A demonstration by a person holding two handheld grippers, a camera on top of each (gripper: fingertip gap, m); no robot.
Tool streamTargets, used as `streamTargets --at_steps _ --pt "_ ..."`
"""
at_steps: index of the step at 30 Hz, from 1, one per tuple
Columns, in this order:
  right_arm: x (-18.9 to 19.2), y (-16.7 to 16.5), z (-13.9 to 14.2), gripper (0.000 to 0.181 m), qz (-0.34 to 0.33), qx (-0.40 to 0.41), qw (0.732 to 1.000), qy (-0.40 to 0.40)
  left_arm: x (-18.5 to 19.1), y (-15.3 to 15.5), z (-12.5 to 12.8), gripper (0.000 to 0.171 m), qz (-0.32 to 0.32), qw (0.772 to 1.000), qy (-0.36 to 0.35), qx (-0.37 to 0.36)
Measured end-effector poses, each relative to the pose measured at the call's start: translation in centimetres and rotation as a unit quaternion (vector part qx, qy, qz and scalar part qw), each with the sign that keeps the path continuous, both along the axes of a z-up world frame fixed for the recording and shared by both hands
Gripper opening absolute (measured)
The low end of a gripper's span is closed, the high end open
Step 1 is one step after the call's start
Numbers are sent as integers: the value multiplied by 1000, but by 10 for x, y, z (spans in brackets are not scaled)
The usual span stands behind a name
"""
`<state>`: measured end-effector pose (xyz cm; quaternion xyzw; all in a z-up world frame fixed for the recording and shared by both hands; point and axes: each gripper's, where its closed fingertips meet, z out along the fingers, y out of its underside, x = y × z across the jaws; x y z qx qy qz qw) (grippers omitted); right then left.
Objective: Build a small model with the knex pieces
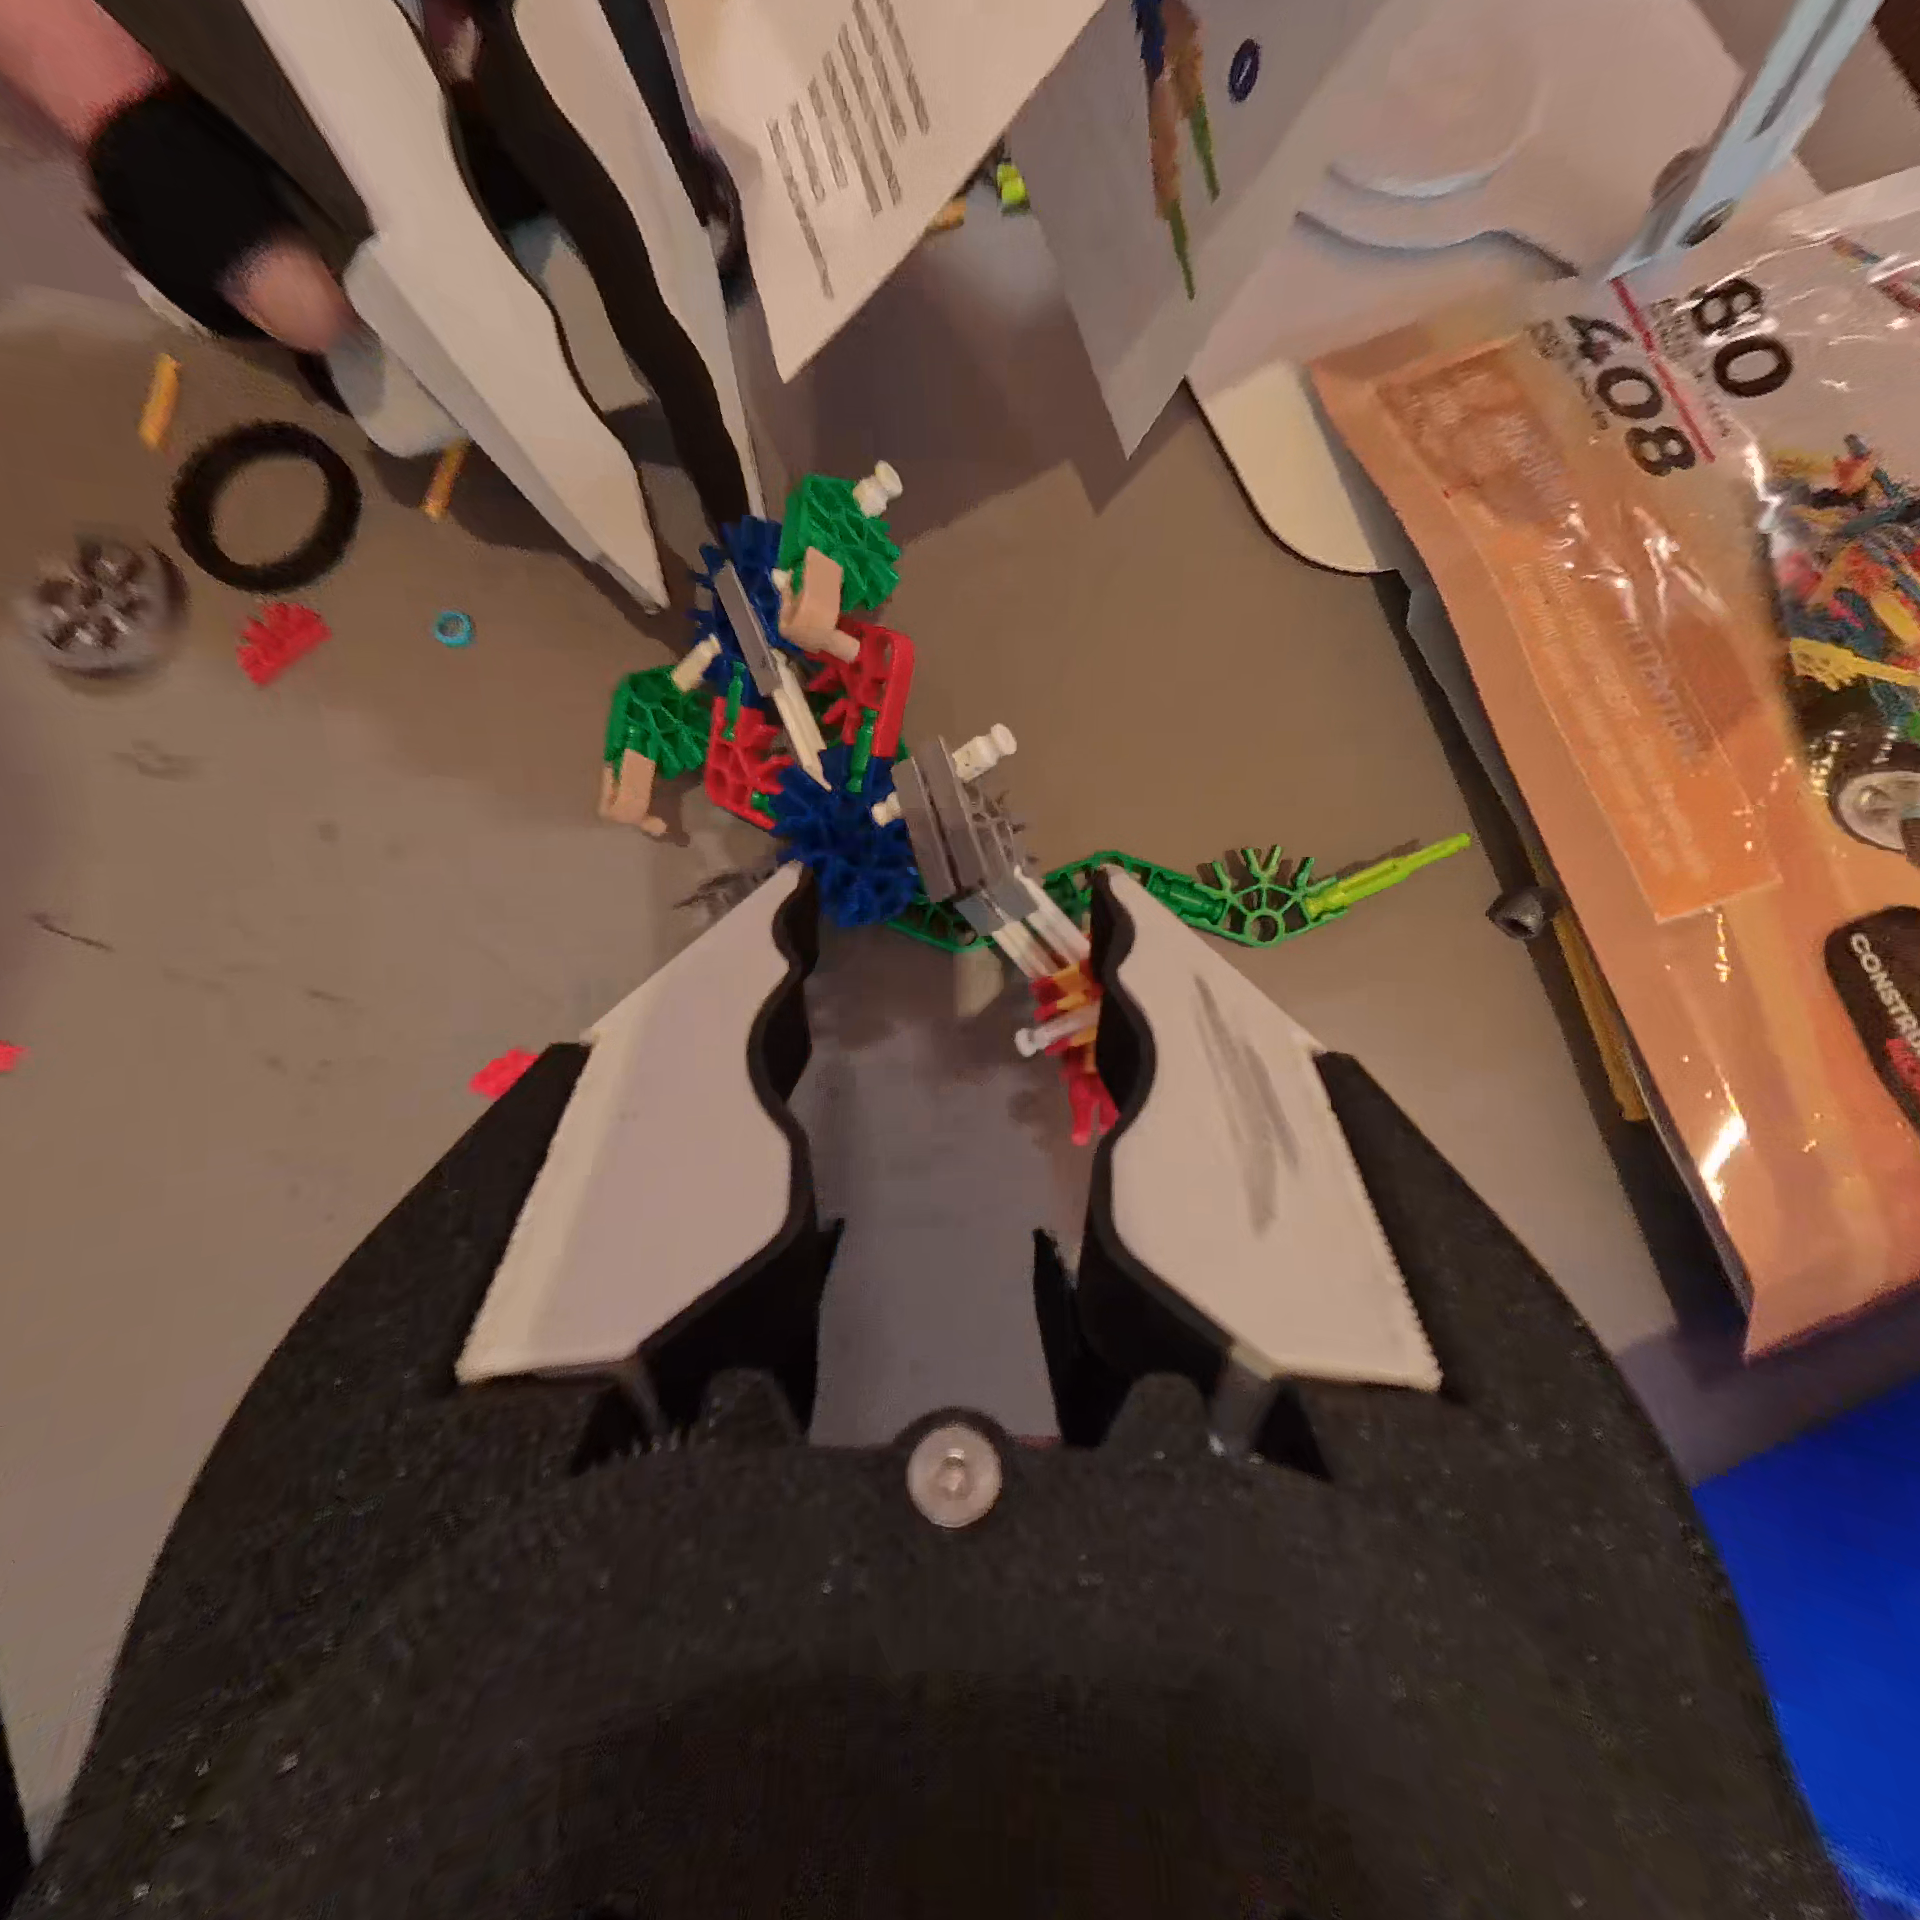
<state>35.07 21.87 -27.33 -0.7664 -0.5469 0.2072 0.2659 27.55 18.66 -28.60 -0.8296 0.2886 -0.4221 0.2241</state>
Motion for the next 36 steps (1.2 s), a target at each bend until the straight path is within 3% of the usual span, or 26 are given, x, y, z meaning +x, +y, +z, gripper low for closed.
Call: streamTargets --at_steps 7,9,19,24,27,29,36 --pt "-10 -6 -2 37 26 -80 996 34 1 0 -6 22 -2 1000 11 5" --pt "-7 -11 -2 26 27 -99 994 40 0 3 -5 21 5 1000 4 6" --pt "-1 -49 3 32 30 -156 983 92 3 1 5 13 -15 999 -37 -3" --pt "1 -42 1 46 -10 -148 982 114 6 2 6 12 -23 999 -35 0" --pt "-5 -49 -8 45 6 -166 981 105 11 1 7 12 -28 999 -40 0" --pt "-7 -51 -13 34 9 -171 981 97 13 1 8 12 -31 999 -43 2" --pt "-9 -47 -2 28 -2 -155 978 142 12 0 26 17 -31 997 -68 24"
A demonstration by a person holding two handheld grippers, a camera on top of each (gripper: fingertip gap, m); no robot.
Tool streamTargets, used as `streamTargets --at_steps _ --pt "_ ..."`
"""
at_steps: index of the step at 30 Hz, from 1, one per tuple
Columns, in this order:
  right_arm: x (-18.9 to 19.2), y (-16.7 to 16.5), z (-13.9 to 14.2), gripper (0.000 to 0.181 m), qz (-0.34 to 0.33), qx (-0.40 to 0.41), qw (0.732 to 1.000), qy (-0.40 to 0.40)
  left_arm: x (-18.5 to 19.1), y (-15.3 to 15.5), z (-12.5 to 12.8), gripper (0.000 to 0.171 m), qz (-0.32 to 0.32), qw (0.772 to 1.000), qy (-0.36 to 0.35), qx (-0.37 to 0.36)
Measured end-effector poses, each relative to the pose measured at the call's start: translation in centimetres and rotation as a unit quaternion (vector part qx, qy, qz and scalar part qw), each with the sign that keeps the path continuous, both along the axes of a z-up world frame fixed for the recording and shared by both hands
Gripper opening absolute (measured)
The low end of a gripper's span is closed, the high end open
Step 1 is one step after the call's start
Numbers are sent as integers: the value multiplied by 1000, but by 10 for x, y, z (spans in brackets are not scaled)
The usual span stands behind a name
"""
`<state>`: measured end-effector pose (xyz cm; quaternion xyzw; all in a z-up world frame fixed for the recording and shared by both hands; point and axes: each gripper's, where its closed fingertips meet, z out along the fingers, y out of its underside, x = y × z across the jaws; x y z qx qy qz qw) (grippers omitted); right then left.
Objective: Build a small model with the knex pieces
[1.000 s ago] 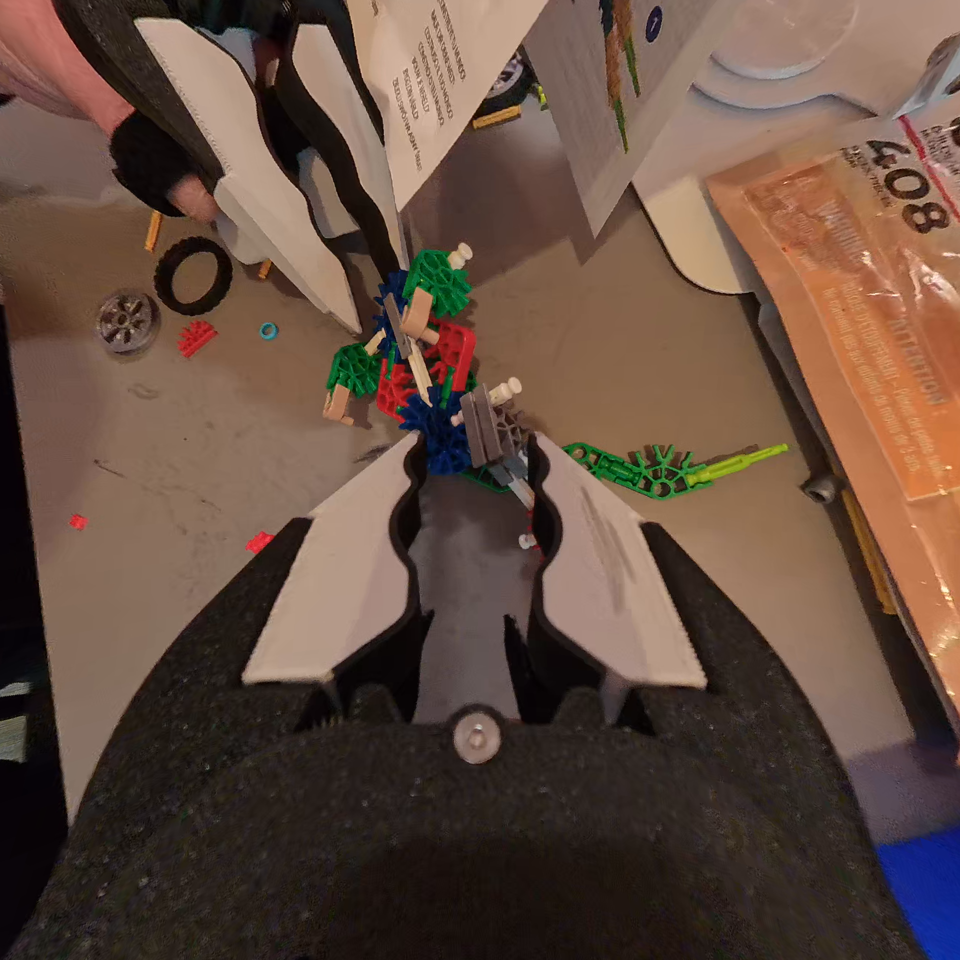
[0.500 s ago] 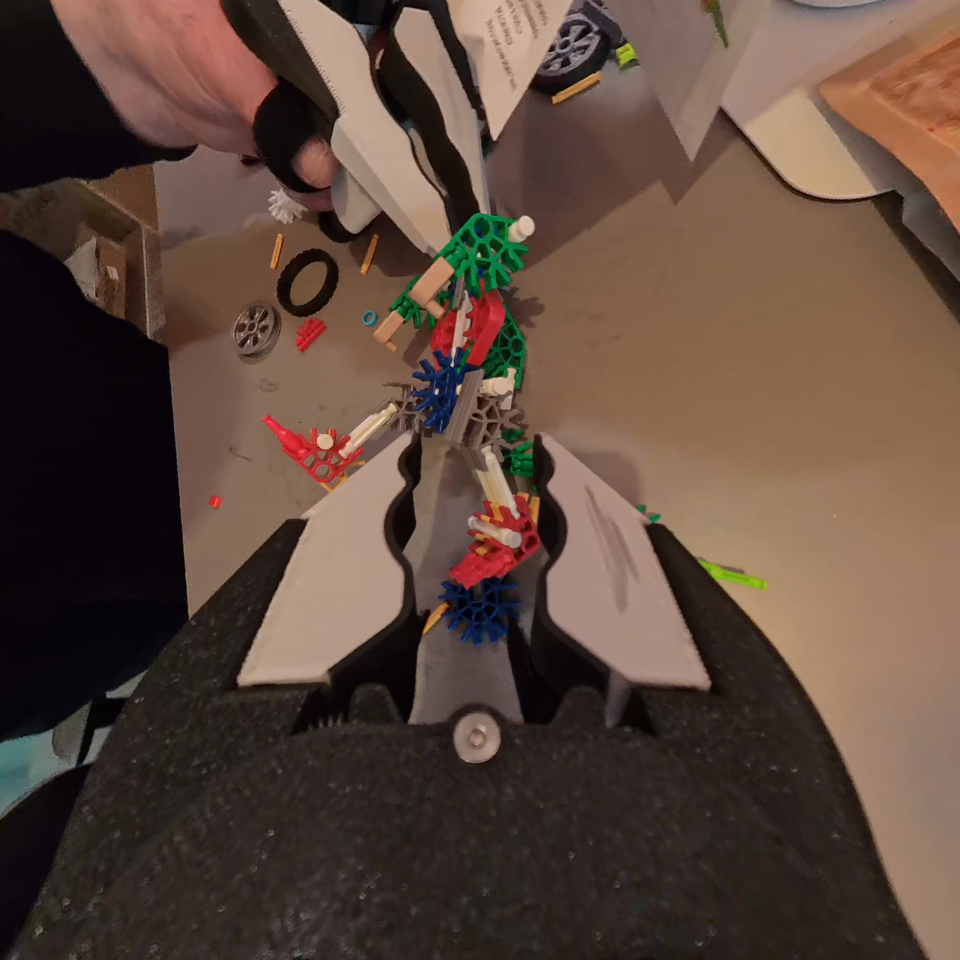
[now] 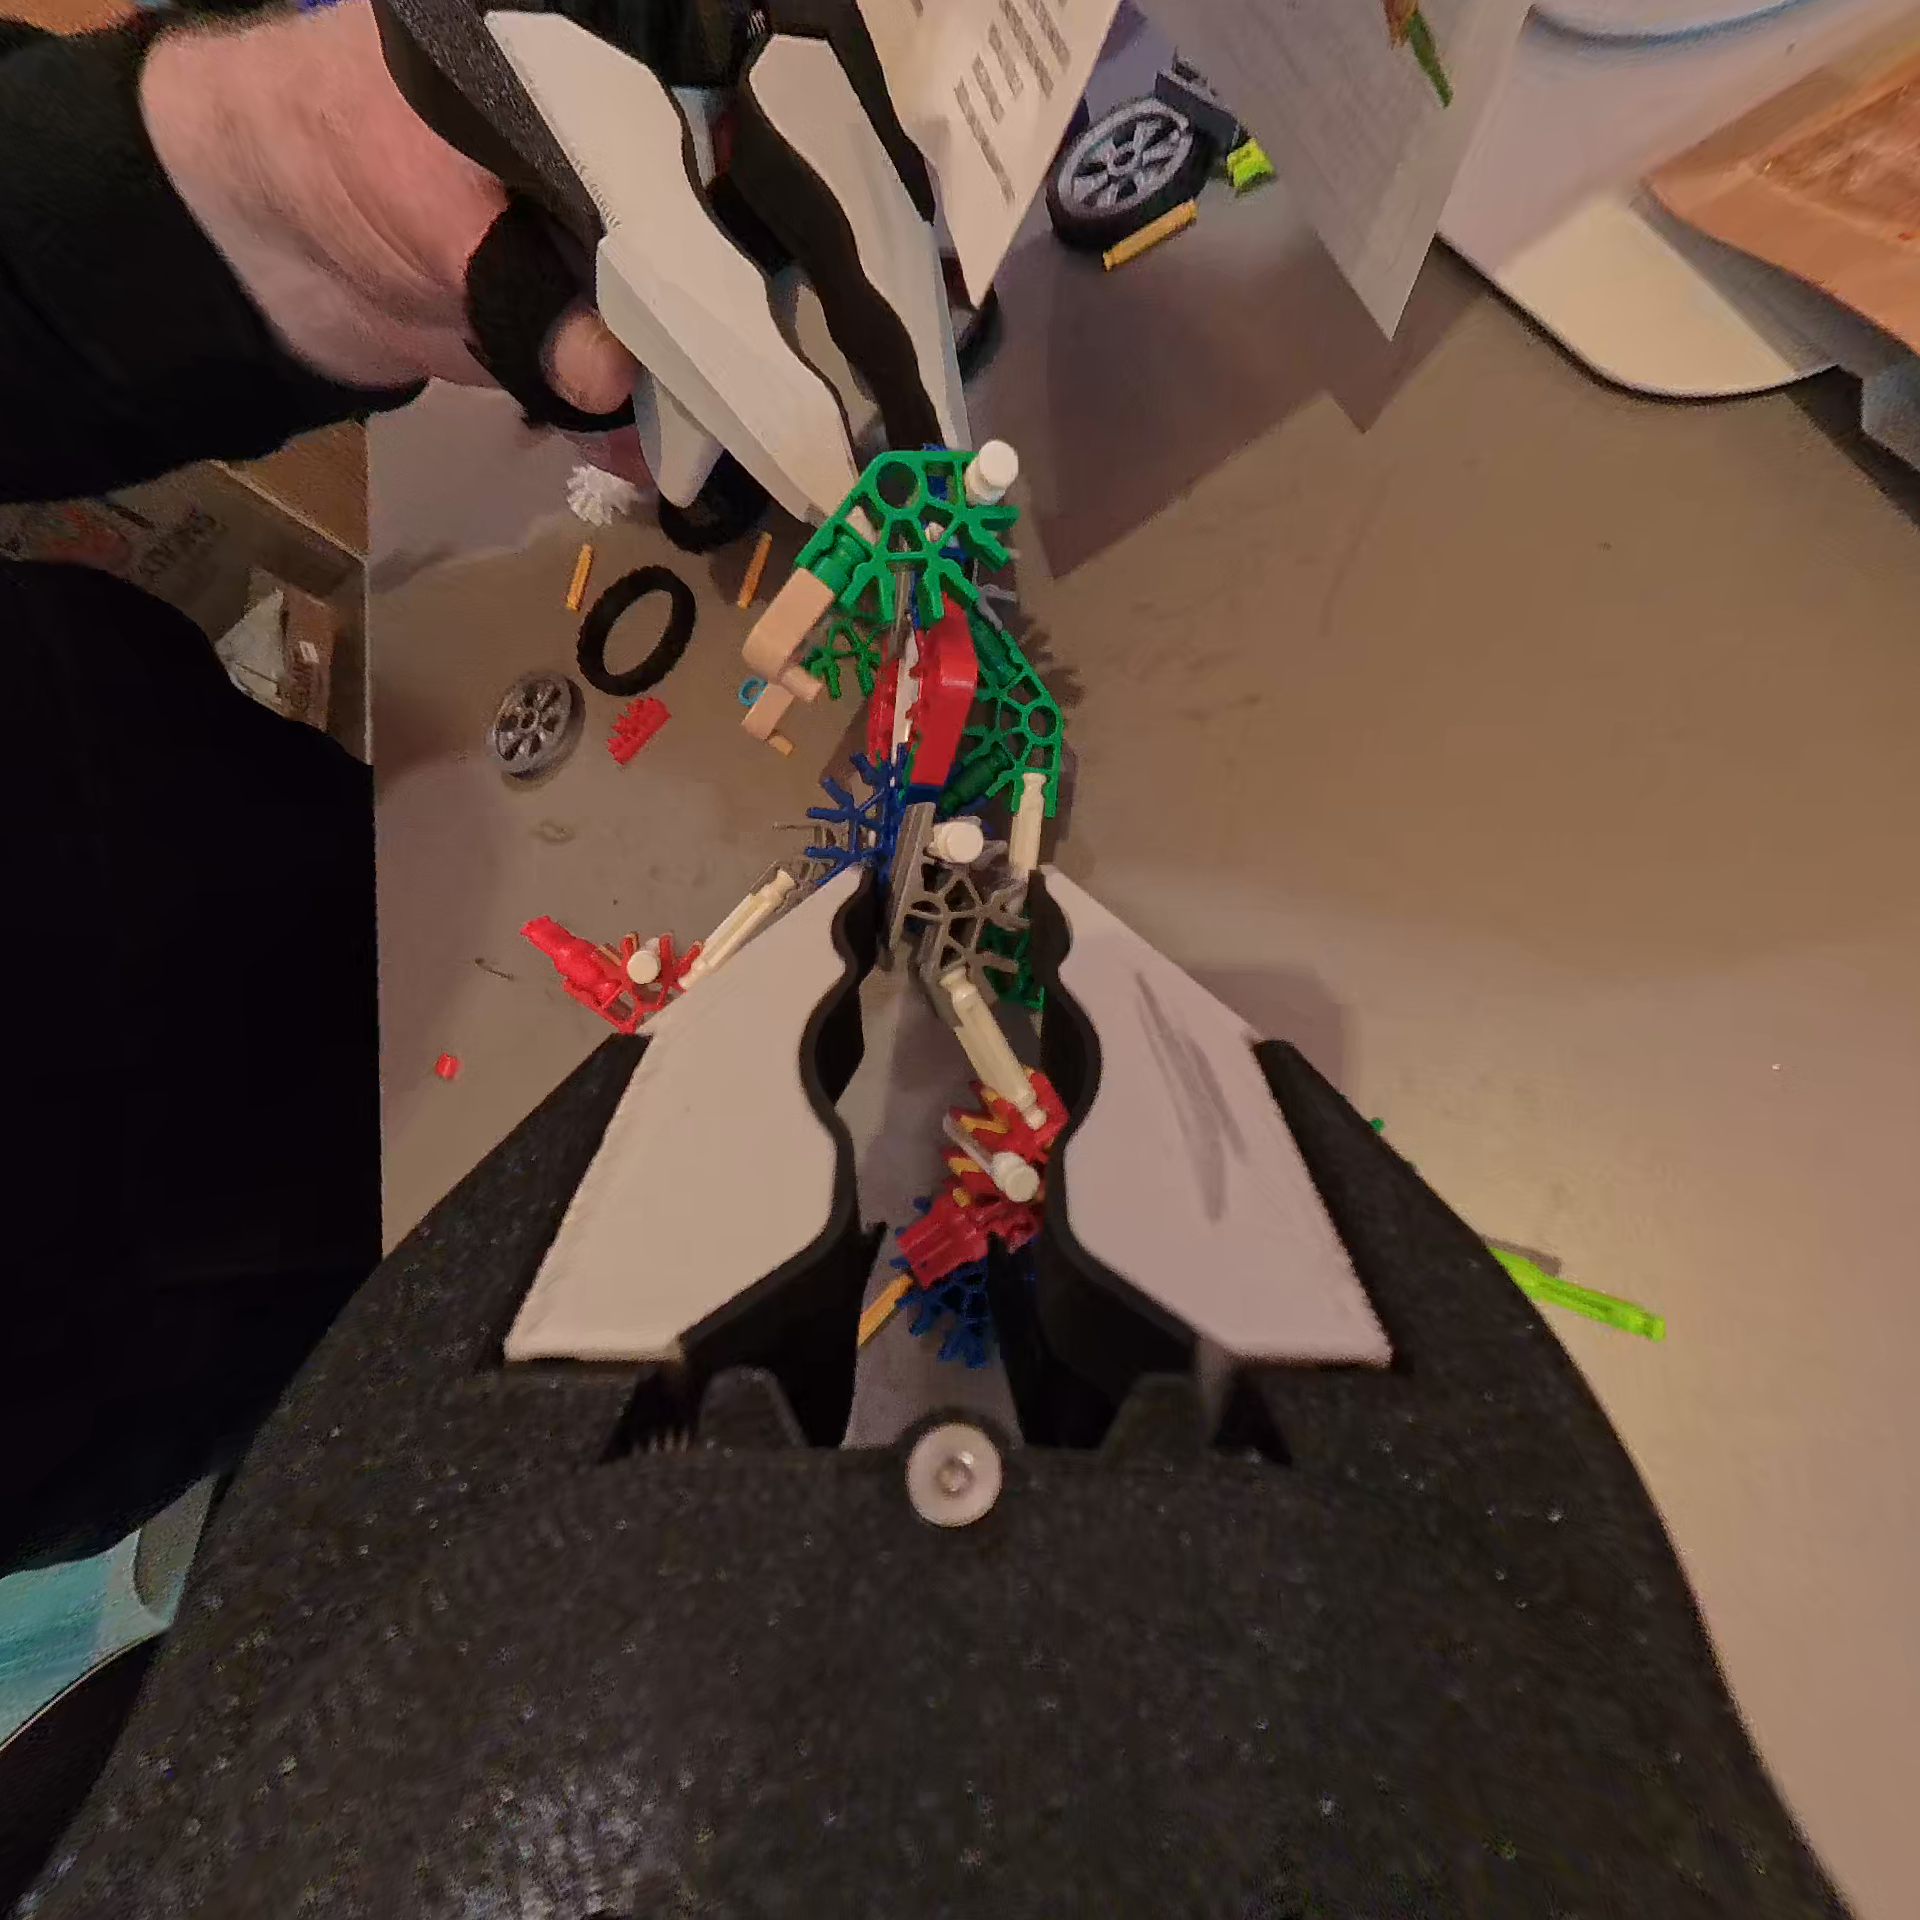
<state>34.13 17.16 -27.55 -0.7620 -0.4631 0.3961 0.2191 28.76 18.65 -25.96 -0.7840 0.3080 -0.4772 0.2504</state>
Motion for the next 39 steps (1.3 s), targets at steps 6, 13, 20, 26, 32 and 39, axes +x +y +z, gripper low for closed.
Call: streamTargets --at_steps 6,13,20,26,32,39 --pt "2 -5 21 27 -24 -15 997 68 -13 -4 29 27 12 998 -63 10" --pt "2 -9 43 27 -62 -39 986 150 -20 -21 32 37 20 996 -33 83" --pt "-7 -2 81 27 -123 -99 943 293 -21 -12 60 46 48 950 55 303" --pt "-21 -3 92 26 -151 -139 902 381 -14 -8 84 41 64 974 -70 204" --pt "-34 -7 84 26 -156 -166 889 396 -10 -4 91 29 65 978 -103 172" --pt "-39 -8 72 26 -151 -143 908 363 -5 -5 92 16 40 976 -96 192"
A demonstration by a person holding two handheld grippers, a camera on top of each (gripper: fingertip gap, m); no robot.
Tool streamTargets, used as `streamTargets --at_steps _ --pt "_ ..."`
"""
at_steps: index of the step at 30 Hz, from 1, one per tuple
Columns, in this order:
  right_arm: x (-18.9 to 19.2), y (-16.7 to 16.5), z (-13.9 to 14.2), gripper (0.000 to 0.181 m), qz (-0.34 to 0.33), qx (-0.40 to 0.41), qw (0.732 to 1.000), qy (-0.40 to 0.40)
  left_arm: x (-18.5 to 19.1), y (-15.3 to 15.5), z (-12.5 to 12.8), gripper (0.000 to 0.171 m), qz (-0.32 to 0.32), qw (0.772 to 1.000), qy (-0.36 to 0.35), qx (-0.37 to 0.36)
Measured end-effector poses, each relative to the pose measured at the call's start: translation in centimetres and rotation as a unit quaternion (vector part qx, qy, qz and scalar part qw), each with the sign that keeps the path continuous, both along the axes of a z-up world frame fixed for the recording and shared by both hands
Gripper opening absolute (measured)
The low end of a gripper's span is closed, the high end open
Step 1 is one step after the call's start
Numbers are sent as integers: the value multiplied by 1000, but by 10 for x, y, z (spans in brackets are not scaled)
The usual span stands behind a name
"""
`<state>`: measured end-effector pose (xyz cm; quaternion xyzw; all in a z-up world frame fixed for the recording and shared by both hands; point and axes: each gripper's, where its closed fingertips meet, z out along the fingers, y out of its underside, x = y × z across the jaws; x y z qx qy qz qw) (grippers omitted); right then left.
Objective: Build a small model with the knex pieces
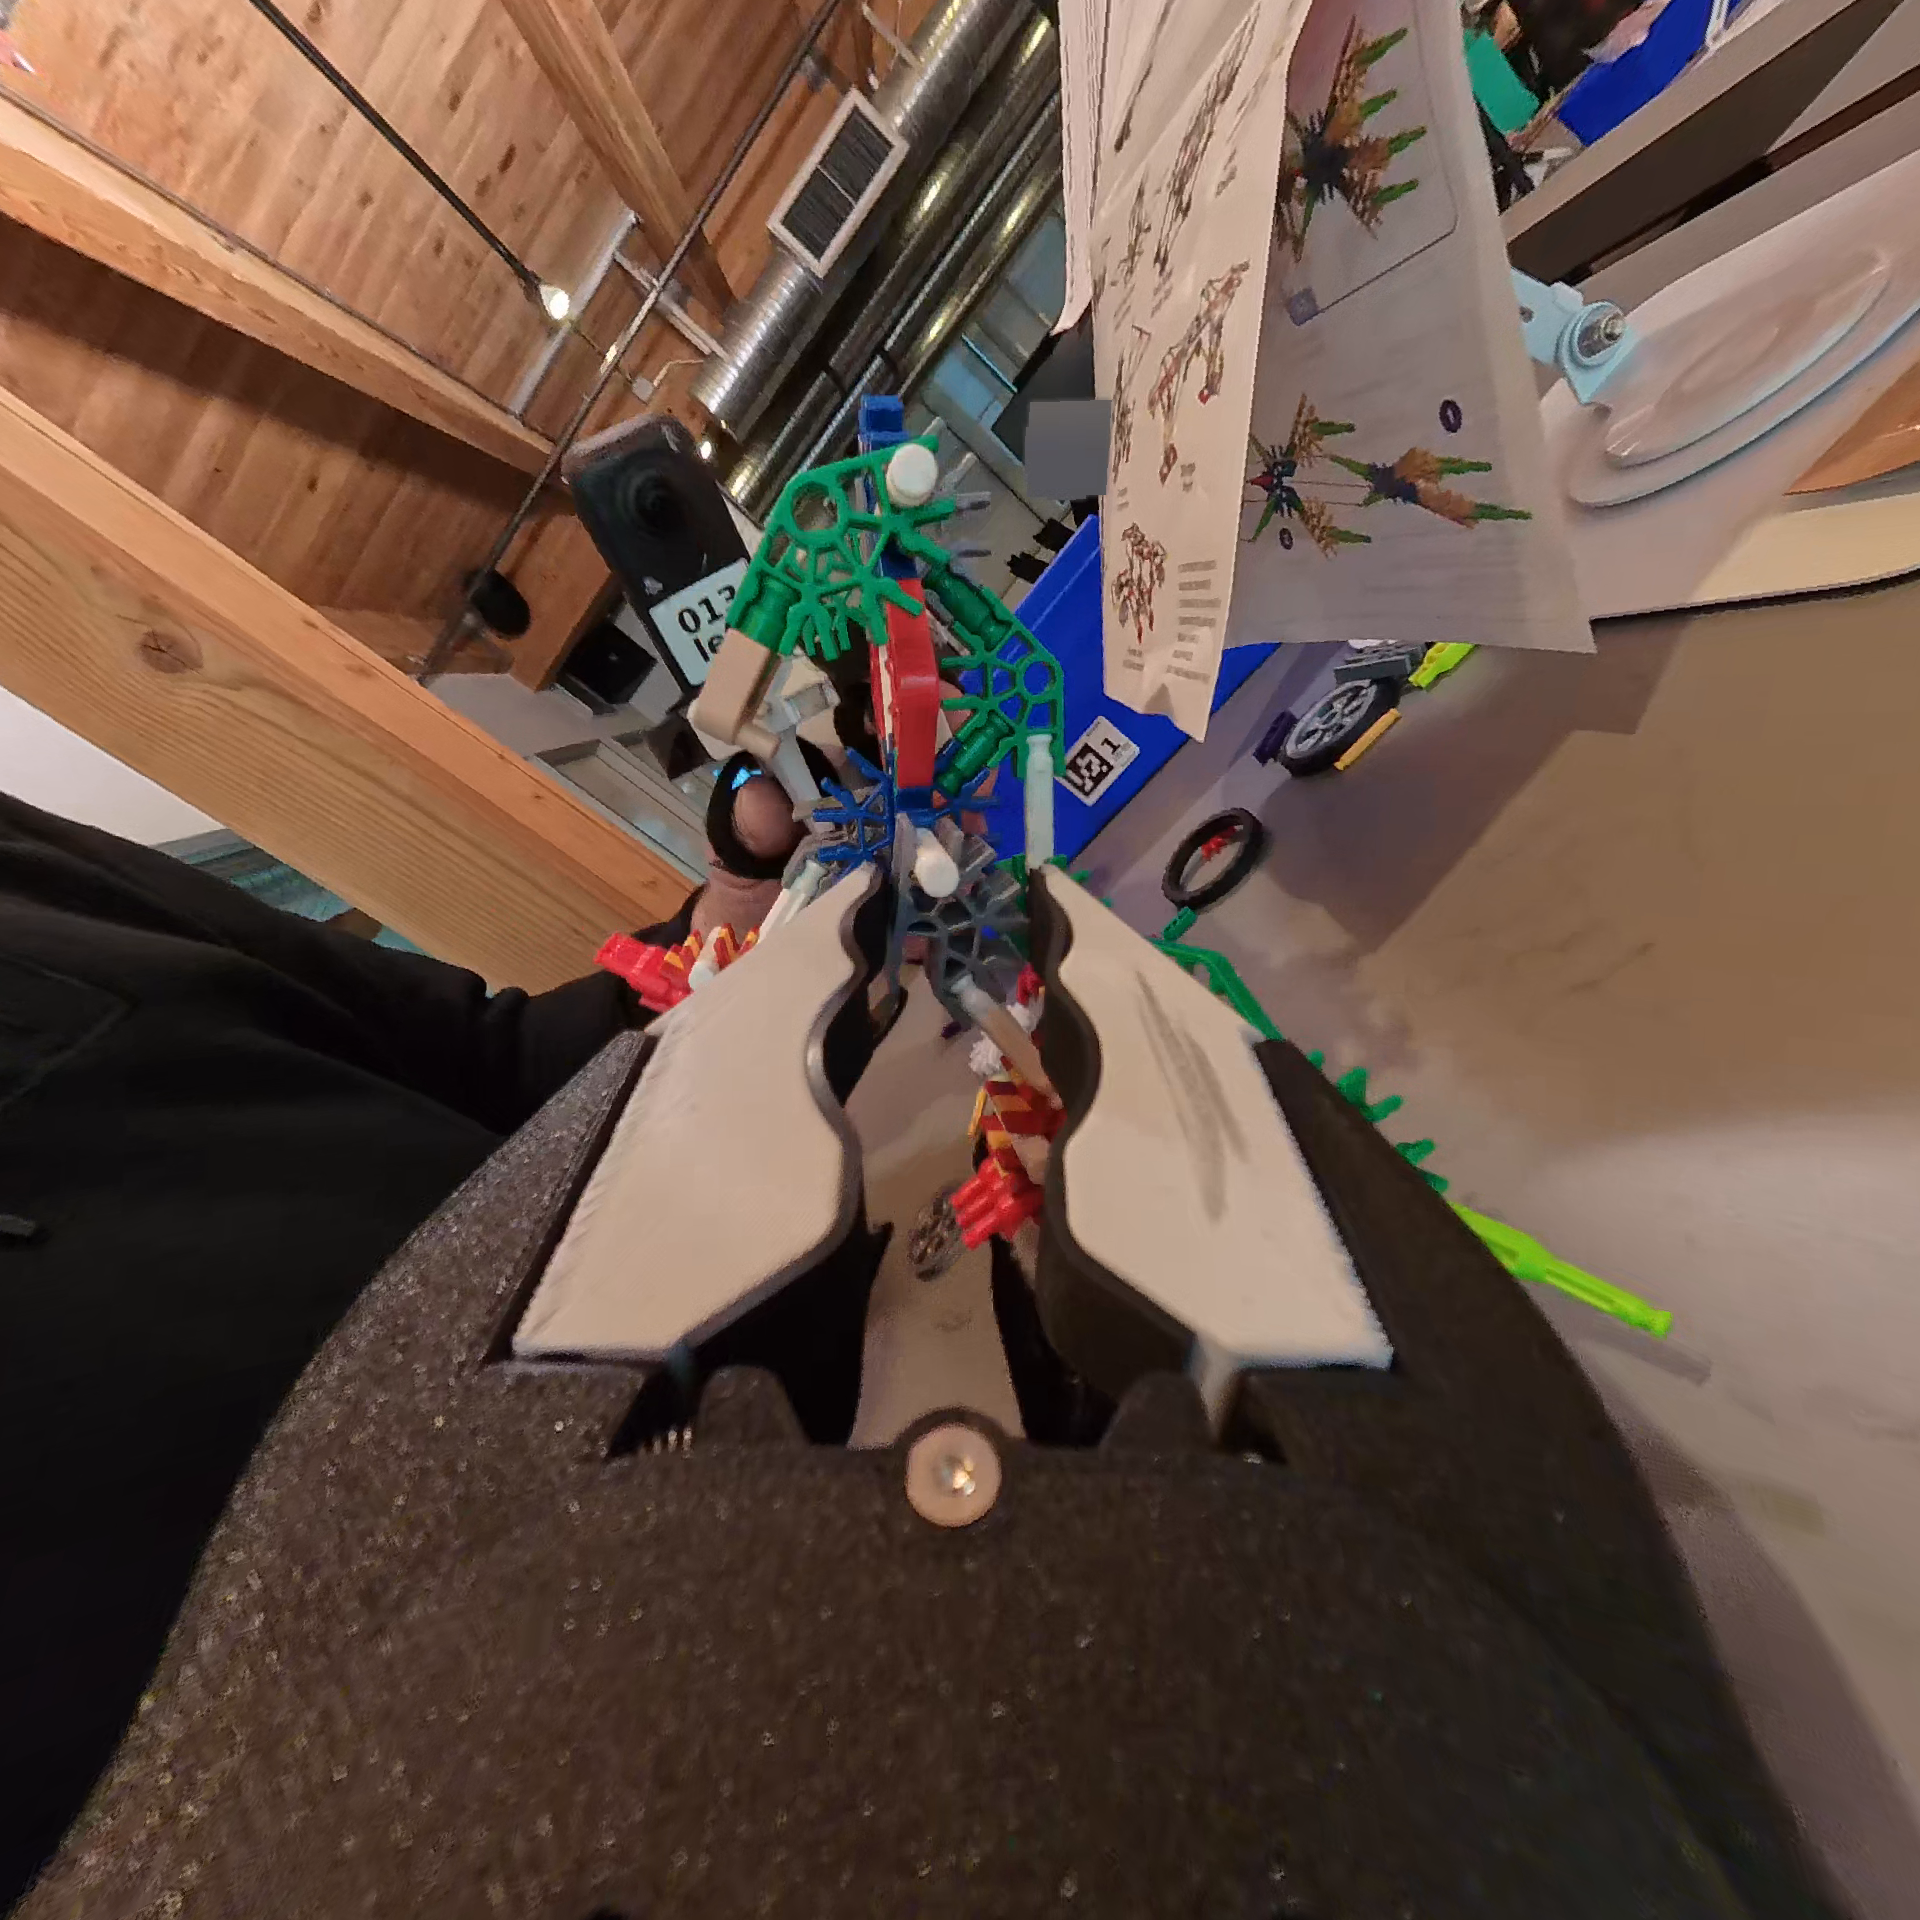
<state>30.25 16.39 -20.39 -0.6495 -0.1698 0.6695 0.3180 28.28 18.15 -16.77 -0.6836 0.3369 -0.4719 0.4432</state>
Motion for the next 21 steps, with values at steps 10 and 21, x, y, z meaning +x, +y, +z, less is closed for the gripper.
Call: streamTargets --at_steps 10,21 --pt "-2 -1 -46 28 14 -14 985 -172 -1 -12 -36 17 -25 997 58 37" --pt "4 1 -54 27 27 -35 983 -181 -2 -23 -72 44 -38 992 123 -3"
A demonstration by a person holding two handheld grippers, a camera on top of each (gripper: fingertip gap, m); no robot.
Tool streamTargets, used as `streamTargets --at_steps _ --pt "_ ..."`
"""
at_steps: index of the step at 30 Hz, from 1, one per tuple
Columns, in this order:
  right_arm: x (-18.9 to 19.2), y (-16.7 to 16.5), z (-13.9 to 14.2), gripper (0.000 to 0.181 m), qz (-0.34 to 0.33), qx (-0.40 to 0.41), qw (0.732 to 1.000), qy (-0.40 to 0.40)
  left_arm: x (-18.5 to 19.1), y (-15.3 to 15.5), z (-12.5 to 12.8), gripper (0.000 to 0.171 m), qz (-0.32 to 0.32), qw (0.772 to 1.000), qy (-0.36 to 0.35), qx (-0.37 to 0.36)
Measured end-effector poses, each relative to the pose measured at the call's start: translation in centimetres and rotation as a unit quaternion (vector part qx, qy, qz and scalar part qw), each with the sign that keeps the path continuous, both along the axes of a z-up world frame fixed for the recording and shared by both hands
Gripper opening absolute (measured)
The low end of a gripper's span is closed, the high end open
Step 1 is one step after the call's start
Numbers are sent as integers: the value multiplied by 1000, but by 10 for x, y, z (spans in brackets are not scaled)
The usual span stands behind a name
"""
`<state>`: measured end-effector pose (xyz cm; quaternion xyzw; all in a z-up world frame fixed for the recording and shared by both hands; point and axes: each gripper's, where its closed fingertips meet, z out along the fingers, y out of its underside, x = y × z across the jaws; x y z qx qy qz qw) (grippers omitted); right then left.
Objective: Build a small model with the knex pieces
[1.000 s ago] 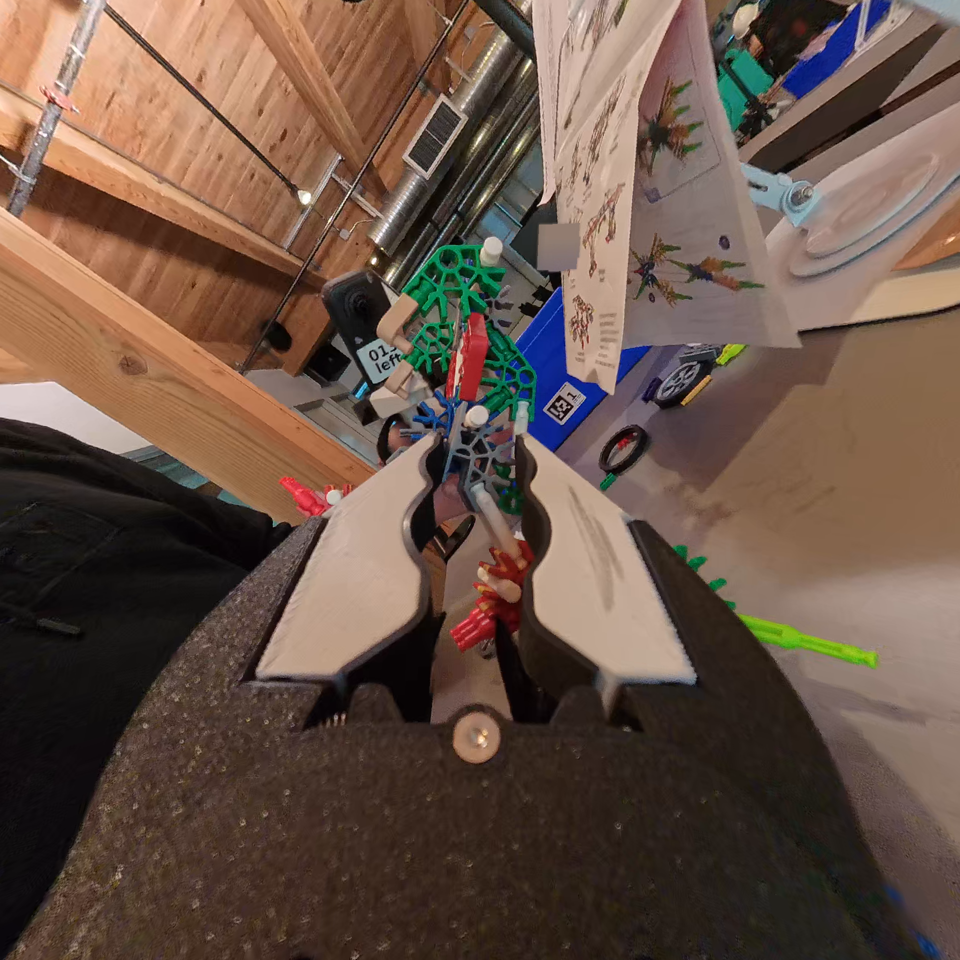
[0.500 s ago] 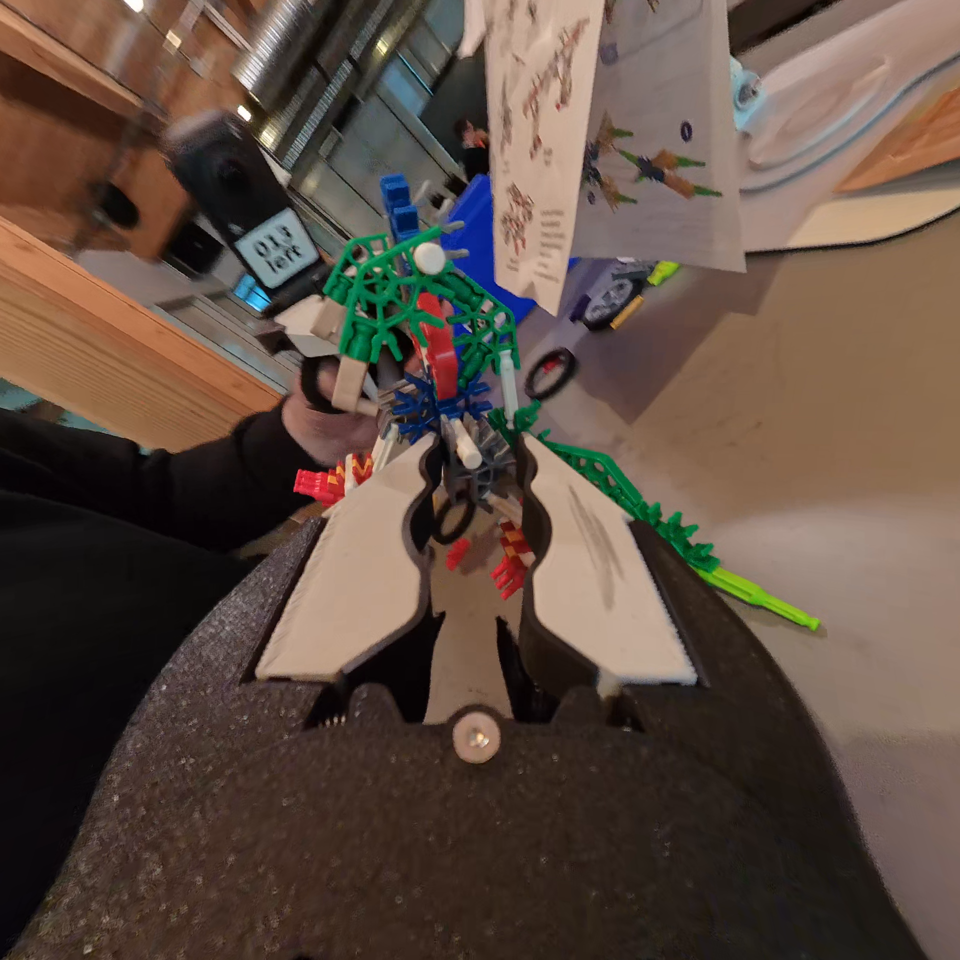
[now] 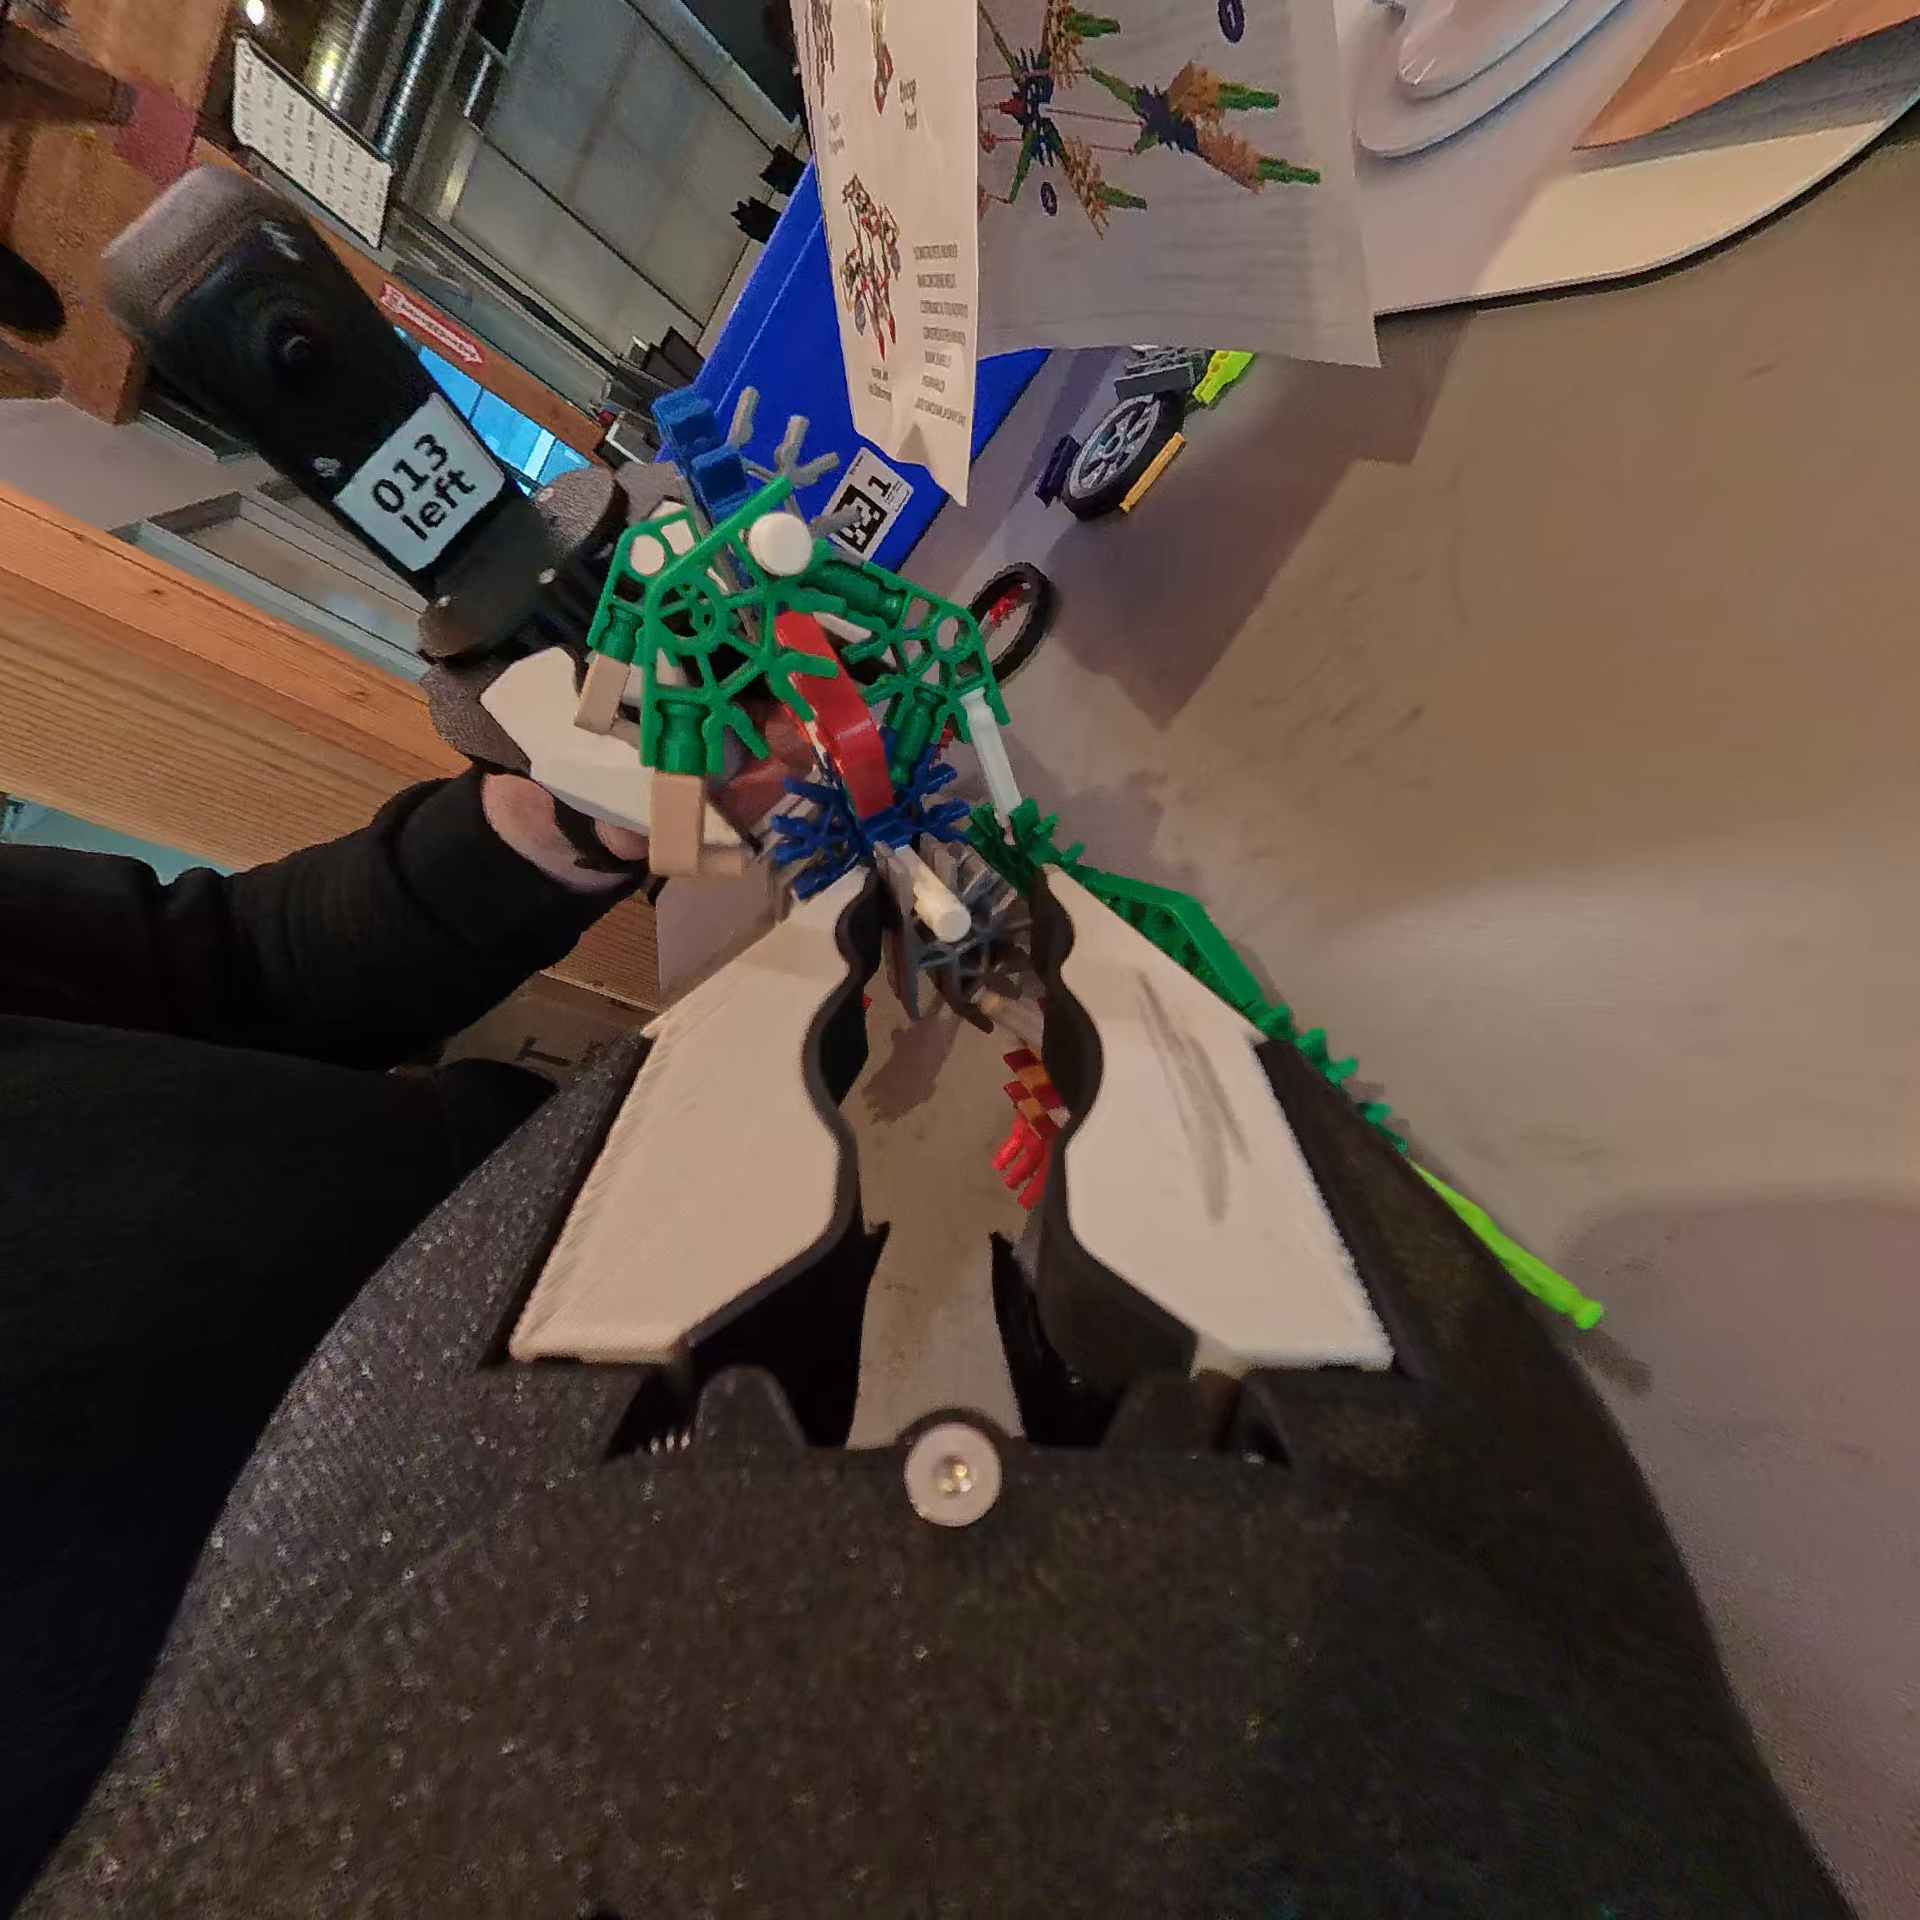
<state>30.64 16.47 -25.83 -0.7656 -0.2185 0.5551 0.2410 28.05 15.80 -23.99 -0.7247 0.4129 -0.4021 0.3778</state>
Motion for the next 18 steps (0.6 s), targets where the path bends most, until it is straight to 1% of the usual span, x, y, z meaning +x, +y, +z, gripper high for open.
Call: streamTargets --at_steps 2,5,8,13,16,18 --pt "0 -1 1 27 5 4 1000 1 1 -7 -7 48 -13 999 3 -34" --pt "-1 -3 1 27 10 8 1000 -1 1 -13 -13 54 -29 997 12 -64" --pt "1 1 4 27 1 6 1000 11 0 -19 -16 55 -41 994 9 -97" --pt "2 2 9 26 -2 11 1000 28 7 -25 -21 55 -52 992 9 -116" --pt "2 2 15 26 -4 15 999 48 15 -26 -19 45 -54 991 5 -124" --pt "2 4 16 27 -9 12 999 50 18 -25 -16 37 -58 993 7 -101"
